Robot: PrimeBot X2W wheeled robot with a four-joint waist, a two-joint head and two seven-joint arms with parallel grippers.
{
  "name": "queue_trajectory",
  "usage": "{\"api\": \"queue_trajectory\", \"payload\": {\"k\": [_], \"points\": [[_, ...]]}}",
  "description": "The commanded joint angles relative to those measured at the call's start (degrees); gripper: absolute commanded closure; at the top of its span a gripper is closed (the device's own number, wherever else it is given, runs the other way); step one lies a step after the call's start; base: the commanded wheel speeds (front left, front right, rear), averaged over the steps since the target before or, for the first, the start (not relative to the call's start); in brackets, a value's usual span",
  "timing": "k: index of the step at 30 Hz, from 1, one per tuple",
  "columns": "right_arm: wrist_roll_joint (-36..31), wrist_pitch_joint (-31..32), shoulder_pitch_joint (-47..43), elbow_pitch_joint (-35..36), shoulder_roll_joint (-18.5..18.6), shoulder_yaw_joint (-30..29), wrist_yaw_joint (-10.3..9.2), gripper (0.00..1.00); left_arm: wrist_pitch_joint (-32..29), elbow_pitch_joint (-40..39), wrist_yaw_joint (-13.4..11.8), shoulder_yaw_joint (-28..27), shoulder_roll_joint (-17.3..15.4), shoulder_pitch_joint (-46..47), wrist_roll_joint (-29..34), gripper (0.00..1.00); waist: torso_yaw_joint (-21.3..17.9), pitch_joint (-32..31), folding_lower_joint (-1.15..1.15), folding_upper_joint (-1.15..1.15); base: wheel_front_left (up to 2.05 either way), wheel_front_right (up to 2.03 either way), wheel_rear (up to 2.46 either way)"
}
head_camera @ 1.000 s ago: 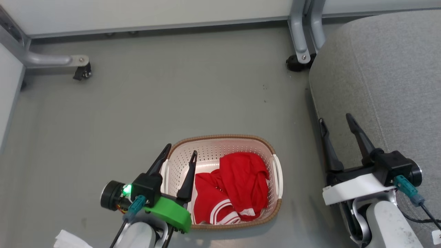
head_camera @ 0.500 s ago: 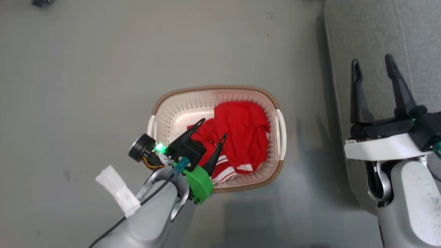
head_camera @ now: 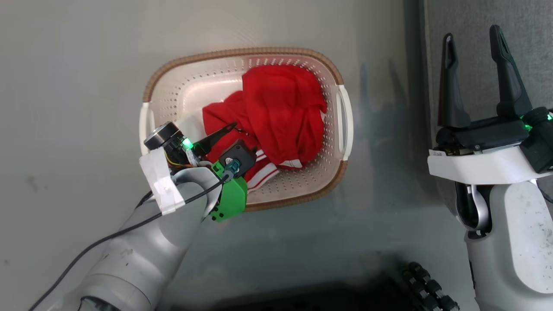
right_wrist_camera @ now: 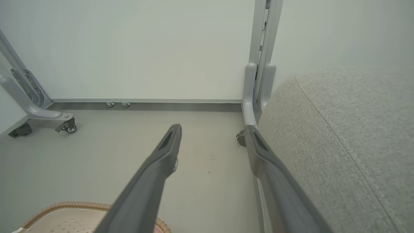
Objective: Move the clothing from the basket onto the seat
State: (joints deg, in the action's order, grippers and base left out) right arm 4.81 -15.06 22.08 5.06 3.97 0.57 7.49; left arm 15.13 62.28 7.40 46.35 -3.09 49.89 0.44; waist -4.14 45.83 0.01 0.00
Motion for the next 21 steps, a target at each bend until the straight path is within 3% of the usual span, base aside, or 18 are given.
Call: {"api": "queue_trajectory", "payload": {"k": [1,10,21], "points": [[-0.4,-0.2,1.0,0.1,-0.3,0.1,0.0,0.0,-0.1,1.7,0.1,1.2,-0.4,1.8,0.2,0.0,-2.7,4.4,-0.01,0.0,0.0,0.0,0.0],[-0.4,-0.2,2.8,0.2,-0.8,0.0,0.0,0.0,-3.5,6.9,0.1,10.1,0.1,5.7,-2.9,0.0,-3.0,7.0,-0.01,0.0,0.0,0.0,0.0],[0.9,-0.2,4.2,-0.1,-1.0,1.7,0.0,0.0,-6.2,8.0,-0.2,13.9,0.1,8.2,-4.7,0.0,-4.1,9.6,-0.01,0.0,0.0,0.0,0.0]]}}
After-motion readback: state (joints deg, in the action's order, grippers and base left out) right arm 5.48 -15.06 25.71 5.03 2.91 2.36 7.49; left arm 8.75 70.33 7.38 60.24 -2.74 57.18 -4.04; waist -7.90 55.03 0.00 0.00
